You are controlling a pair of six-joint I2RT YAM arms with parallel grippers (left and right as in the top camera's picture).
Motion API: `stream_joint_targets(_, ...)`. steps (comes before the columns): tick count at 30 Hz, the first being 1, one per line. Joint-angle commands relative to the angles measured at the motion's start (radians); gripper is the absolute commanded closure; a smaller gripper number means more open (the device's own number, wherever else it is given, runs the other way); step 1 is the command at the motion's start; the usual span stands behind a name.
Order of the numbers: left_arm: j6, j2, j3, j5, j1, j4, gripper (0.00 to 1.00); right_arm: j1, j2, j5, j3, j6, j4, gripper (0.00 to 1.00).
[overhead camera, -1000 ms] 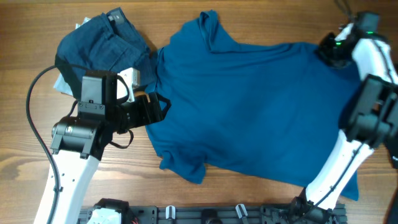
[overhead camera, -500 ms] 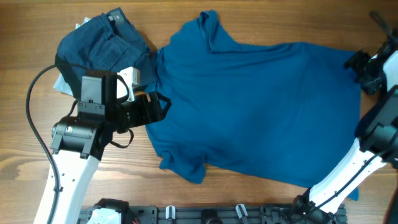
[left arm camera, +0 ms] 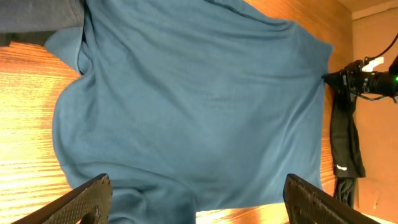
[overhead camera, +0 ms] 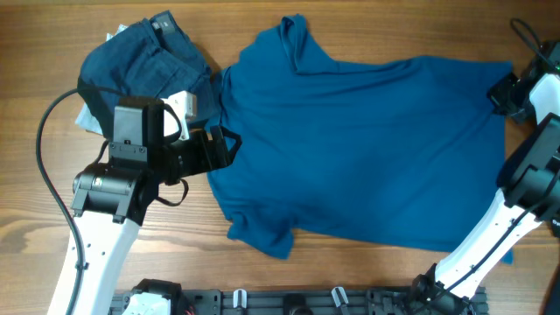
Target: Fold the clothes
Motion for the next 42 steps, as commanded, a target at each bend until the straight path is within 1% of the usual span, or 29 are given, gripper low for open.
stream_joint_targets(1, 0.002, 0.002, 0.016, -0.006, 0.005, 0.018, 0.10, 0.009, 0.064, 0.023, -0.008, 0.039, 0.089, 0.96)
stream_joint_targets(4, 0.002, 0.002, 0.016, -0.006, 0.005, 0.033, 0.10, 0.010, 0.064, 0.026, -0.008, 0.057, 0.172, 0.95)
stream_joint_targets(7, 0.002, 0.002, 0.016, -0.010, 0.005, 0.038, 0.09, 0.010, 0.064, 0.026, -0.005, 0.060, 0.214, 0.95)
stream_joint_targets(8, 0.002, 0.003, 0.016, -0.010, 0.005, 0.037, 0.09, 0.010, 0.064, 0.026, -0.005, 0.059, 0.223, 0.94)
stream_joint_targets(9, 0.002, 0.003, 0.016, -0.010, 0.005, 0.038, 0.08, 0.010, 0.064, 0.024, -0.005, 0.058, 0.235, 0.88)
stream_joint_targets(12, 0.002, 0.003, 0.016, -0.014, 0.005, 0.040, 0.06, 0.000, 0.046, -0.035, 0.012, 0.051, 0.216, 0.01)
stream_joint_targets(15, 0.002, 0.003, 0.016, -0.013, 0.005, 0.040, 0.06, -0.042, -0.054, -0.200, 0.014, 0.047, 0.180, 0.00)
stream_joint_targets(17, 0.002, 0.003, 0.017, -0.013, 0.005, 0.040, 0.08, -0.072, -0.148, -0.298, 0.014, 0.034, 0.120, 0.01)
stream_joint_targets(19, 0.003, 0.003, 0.017, -0.014, 0.005, 0.040, 0.11, -0.094, -0.241, -0.348, 0.014, 0.023, 0.056, 0.00)
stream_joint_targets(20, 0.005, 0.003, 0.017, -0.018, 0.005, 0.040, 0.11, -0.107, -0.320, -0.366, 0.014, 0.011, -0.002, 0.01)
stream_joint_targets(23, 0.009, 0.005, 0.017, -0.017, 0.004, 0.027, 0.13, -0.119, -0.449, -0.376, 0.014, -0.008, -0.098, 0.01)
stream_joint_targets(26, -0.003, 0.023, 0.016, -0.024, 0.005, -0.091, 0.17, -0.122, -0.610, -0.376, 0.014, -0.008, -0.220, 0.01)
stream_joint_targets(28, -0.018, 0.051, 0.010, -0.025, 0.005, -0.195, 0.16, -0.122, -0.703, -0.376, 0.014, 0.001, -0.309, 0.00)
stream_joint_targets(29, -0.035, 0.066, -0.002, -0.024, 0.005, -0.220, 0.16, -0.121, -0.735, -0.376, 0.014, 0.000, -0.352, 0.01)
stream_joint_targets(31, -0.068, 0.105, -0.044, 0.002, -0.001, -0.242, 0.17, -0.119, -0.782, -0.378, 0.014, 0.000, -0.463, 0.00)
stream_joint_targets(34, -0.121, 0.177, -0.129, 0.026, -0.048, -0.229, 0.17, -0.119, -0.795, -0.379, 0.012, -0.015, -0.626, 0.00)
stream_joint_targets(37, -0.146, 0.253, -0.210, 0.089, -0.117, -0.172, 0.21, -0.112, -0.792, -0.380, -0.024, -0.049, -0.704, 0.00)
stream_joint_targets(39, -0.170, 0.319, -0.259, 0.105, -0.176, -0.118, 0.24, -0.111, -0.792, -0.380, -0.080, -0.049, -0.721, 0.00)
stream_joint_targets(42, -0.184, 0.420, -0.296, 0.107, -0.254, -0.069, 0.26, -0.111, -0.792, -0.389, -0.177, -0.051, -0.716, 0.00)
